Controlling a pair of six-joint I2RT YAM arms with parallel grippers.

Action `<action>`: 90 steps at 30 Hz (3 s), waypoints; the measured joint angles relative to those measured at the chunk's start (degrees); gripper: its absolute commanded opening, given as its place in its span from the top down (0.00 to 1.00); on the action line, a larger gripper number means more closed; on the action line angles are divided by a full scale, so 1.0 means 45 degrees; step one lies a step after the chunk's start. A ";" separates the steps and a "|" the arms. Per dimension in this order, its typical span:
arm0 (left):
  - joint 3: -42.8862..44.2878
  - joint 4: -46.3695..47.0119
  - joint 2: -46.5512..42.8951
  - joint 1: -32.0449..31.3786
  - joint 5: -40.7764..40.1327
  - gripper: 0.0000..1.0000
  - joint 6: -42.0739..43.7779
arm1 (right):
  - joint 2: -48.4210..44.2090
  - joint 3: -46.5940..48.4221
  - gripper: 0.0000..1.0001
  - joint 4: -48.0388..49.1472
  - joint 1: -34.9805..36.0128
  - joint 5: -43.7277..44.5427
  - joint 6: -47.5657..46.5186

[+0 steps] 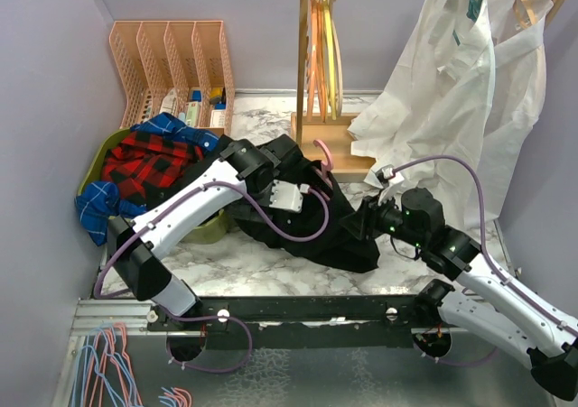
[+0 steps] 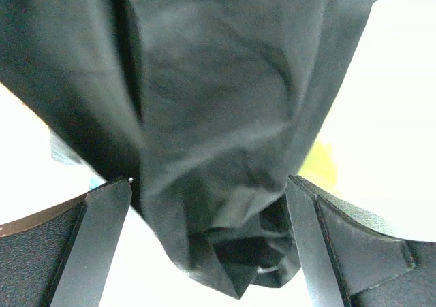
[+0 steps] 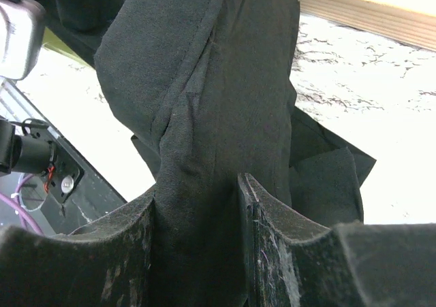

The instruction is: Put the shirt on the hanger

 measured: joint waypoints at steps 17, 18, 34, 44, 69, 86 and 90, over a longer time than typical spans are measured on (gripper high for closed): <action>0.3337 0.3643 -0.2093 0.4250 0.4182 0.01 -0.3706 | -0.1899 0.0787 0.99 -0.2511 0.0000 0.2929 0.1229; 0.3109 0.3769 -0.2317 0.4847 0.5357 0.01 -0.4240 | -0.1909 0.0962 0.99 -0.2633 0.0000 0.2958 0.1156; 0.1520 0.2997 -0.1719 0.6363 1.5994 0.02 -0.3128 | 0.0204 0.1851 0.99 -0.2322 -0.0024 -0.4323 -0.2079; 0.2691 0.2589 -0.0024 0.6120 1.6810 0.01 0.0627 | 0.0957 0.1851 0.99 -0.2118 -0.0024 -0.5328 -0.2837; 0.2744 0.0539 0.0952 0.3356 1.4047 1.00 0.5027 | 0.1953 0.2550 0.42 -0.2798 -0.0083 -0.5299 -0.3541; 0.2501 0.0588 0.0850 0.3162 1.3474 1.00 0.5450 | 0.5693 0.7441 0.29 -0.7402 -0.0083 -0.1928 -0.4284; 0.2429 0.0597 0.0782 0.3162 1.3376 1.00 0.5493 | 0.5625 0.7436 0.37 -0.8068 -0.0083 -0.1501 -0.4061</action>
